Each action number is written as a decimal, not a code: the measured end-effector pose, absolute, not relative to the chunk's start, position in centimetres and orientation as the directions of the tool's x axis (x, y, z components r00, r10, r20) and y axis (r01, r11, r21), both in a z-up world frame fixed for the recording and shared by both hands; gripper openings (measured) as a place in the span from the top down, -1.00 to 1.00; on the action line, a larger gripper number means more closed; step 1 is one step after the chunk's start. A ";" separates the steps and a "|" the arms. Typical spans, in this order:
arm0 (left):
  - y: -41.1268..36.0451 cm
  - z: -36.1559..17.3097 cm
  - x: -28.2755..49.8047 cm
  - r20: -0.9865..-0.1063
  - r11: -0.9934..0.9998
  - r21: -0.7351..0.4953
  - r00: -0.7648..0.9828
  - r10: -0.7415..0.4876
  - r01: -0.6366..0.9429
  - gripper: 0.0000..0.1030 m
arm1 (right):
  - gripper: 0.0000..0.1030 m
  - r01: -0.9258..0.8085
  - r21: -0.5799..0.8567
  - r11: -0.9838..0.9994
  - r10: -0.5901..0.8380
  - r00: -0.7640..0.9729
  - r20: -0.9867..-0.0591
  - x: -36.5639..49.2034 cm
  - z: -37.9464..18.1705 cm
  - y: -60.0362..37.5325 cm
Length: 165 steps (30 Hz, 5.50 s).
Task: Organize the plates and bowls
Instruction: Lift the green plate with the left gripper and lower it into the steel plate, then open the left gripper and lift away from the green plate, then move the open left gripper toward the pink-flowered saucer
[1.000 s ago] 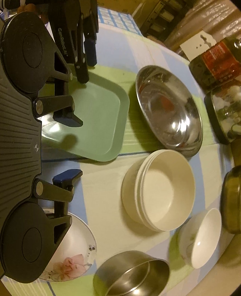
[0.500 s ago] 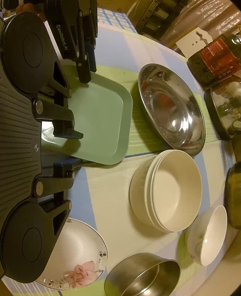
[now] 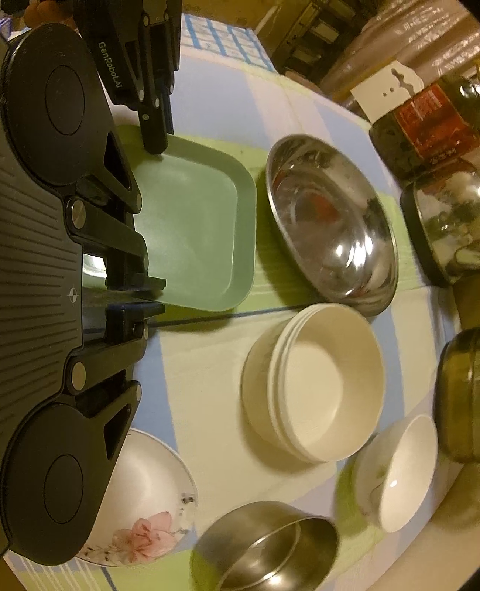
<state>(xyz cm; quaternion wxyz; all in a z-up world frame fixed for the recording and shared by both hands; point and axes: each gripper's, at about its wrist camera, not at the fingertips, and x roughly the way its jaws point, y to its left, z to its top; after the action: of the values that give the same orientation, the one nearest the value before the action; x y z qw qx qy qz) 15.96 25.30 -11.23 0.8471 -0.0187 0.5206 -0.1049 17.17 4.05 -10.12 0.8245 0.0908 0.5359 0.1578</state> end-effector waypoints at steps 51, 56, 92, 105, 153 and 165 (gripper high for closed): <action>27.7 -11.5 32.0 -0.861 0.991 -0.130 0.497 -0.106 -0.014 0.88 | 0.88 -0.244 0.251 0.937 0.333 0.403 -0.852 34.8 -10.7 8.7; 27.6 -12.0 32.3 -0.866 0.992 -0.125 0.489 -0.099 -0.019 0.88 | 0.88 -0.239 0.250 0.938 0.329 0.392 -0.859 35.4 -11.4 8.7; 25.6 -4.7 23.1 -0.835 0.991 -0.114 0.547 -0.057 -0.071 0.63 | 0.27 -0.227 0.442 0.868 0.494 0.496 -0.714 26.9 -3.1 2.2; 21.0 -3.7 15.8 -0.849 0.990 -0.120 0.525 -0.064 -0.074 0.60 | 0.22 -0.238 0.473 0.848 0.525 0.490 -0.696 18.9 -1.5 -2.8; 6.1 -6.0 9.9 -0.883 0.985 -0.142 0.438 -0.171 0.098 0.51 | 0.15 -0.096 0.364 0.927 0.369 0.416 -0.831 8.7 -4.9 -16.6; 5.1 -7.2 12.3 -0.877 0.969 -0.151 0.426 -0.222 0.193 0.51 | 0.15 -0.049 0.371 0.927 0.356 0.417 -0.836 10.0 -6.0 -16.9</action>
<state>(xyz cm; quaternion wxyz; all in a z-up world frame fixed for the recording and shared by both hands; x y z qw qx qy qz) 12.30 5.12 -7.24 0.8443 -0.0135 0.5214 -0.1229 9.95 -16.90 -5.97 0.8289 0.1460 0.5259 0.1224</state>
